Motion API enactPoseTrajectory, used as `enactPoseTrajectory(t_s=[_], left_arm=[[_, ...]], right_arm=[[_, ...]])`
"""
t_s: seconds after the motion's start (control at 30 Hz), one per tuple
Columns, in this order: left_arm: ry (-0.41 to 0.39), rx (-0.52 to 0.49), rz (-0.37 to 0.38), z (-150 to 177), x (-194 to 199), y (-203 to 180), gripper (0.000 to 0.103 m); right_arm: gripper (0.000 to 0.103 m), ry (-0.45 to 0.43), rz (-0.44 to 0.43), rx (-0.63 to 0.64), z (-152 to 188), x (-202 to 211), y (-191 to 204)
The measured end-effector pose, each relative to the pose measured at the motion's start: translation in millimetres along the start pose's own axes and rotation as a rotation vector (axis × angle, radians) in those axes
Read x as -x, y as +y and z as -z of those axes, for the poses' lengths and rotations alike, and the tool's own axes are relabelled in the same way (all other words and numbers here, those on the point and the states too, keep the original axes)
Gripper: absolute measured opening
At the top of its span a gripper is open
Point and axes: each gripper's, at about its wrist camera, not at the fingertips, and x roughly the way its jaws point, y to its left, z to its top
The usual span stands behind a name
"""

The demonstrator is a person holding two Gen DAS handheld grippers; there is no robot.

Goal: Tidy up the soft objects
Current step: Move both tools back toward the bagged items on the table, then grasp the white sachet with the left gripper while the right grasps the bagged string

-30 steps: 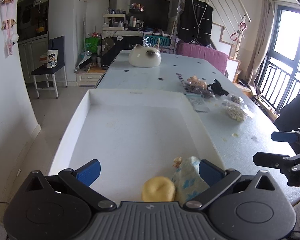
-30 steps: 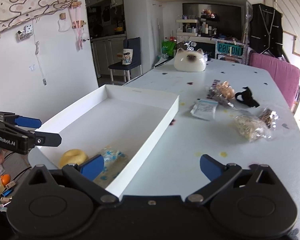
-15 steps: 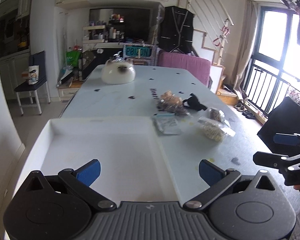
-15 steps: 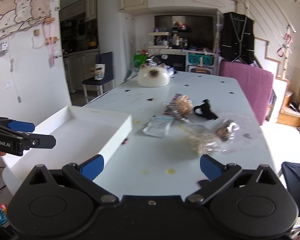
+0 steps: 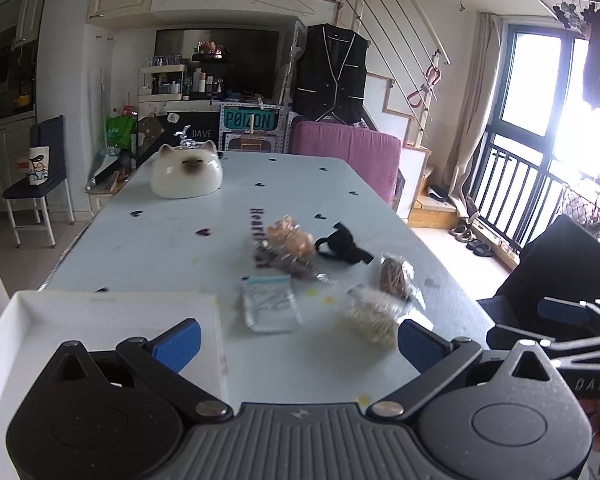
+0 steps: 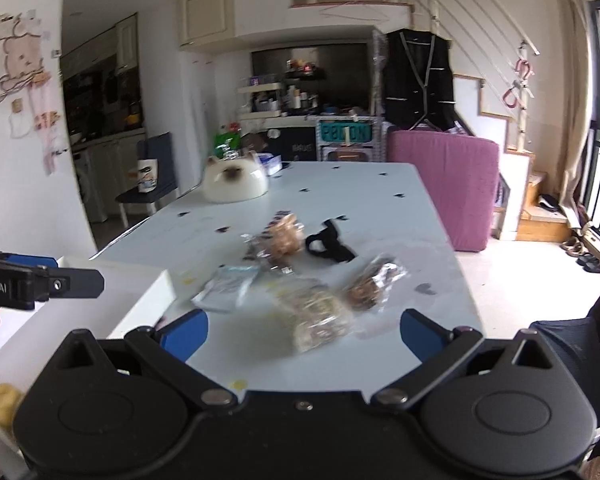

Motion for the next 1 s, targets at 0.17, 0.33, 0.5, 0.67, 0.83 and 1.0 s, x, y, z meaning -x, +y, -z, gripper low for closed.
enactPoseTrajectory(t_s=[0.17,0.33,0.5,0.67,0.83,1.0], left_arm=[[0.010,0.031,0.001,-17,-39,-13,0.103],[0.023,0.062,-0.004,-31,-80,-16,0.099],[0.084,0.155,0.013,-43,-120,-4,0.088],[0.185,0.226,0.024,-44,-163,9,0.084],[0.258,0.198,-0.032,-44,-196,16,0.084],[0.344,0.172,-0.071,-46,-222,23,0.084]], right_arm=[[0.103,-0.018,0.027,0.002,-6,-18,-25],[0.089,-0.039,0.037,-0.025,-12,-42,-49],[0.079,-0.031,-0.015,-0.056,-14,-74,-66],[0.077,-0.032,-0.079,-0.046,-11,-104,-69],[0.073,0.007,-0.131,-0.017,-11,-136,-65],[0.072,0.045,-0.156,-0.044,-3,-161,-65]])
